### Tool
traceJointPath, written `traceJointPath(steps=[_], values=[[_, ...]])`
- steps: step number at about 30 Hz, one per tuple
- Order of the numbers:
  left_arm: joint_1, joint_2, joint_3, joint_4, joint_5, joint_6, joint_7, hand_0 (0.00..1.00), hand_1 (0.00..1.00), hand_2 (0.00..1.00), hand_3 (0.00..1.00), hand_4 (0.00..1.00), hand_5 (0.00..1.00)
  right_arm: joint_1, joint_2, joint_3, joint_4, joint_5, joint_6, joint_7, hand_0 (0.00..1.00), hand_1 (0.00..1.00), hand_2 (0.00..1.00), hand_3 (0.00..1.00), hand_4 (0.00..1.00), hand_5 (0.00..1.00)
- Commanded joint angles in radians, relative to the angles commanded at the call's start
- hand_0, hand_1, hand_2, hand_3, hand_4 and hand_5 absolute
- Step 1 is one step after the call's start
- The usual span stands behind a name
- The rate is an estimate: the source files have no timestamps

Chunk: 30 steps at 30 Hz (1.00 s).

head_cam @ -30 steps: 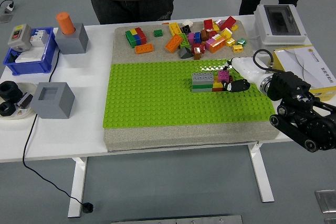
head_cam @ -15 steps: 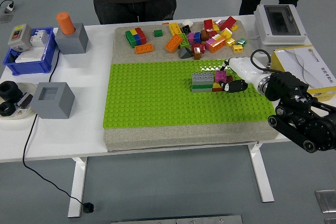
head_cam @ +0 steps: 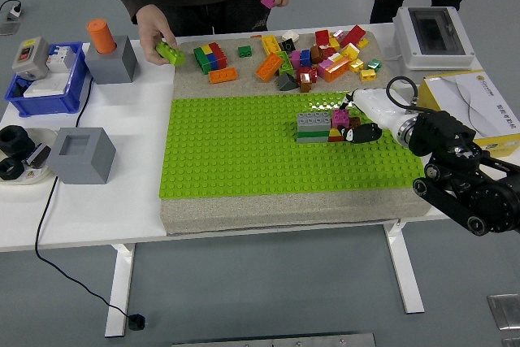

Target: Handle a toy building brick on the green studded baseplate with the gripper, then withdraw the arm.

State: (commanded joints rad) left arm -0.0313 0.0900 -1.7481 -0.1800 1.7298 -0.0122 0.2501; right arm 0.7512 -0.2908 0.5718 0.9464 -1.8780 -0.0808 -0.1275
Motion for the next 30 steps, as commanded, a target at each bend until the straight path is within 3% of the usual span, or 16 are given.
traceJointPath(steps=[30], values=[[-0.006, 0.001, -0.005, 0.000, 0.009, -0.001, 0.000, 0.787, 0.805, 0.764, 0.436, 0.998, 0.877, -0.001, 0.007, -0.006, -0.016, -0.001, -0.003, 0.002, 0.776, 0.789, 0.831, 0.667, 0.618, 0.298]])
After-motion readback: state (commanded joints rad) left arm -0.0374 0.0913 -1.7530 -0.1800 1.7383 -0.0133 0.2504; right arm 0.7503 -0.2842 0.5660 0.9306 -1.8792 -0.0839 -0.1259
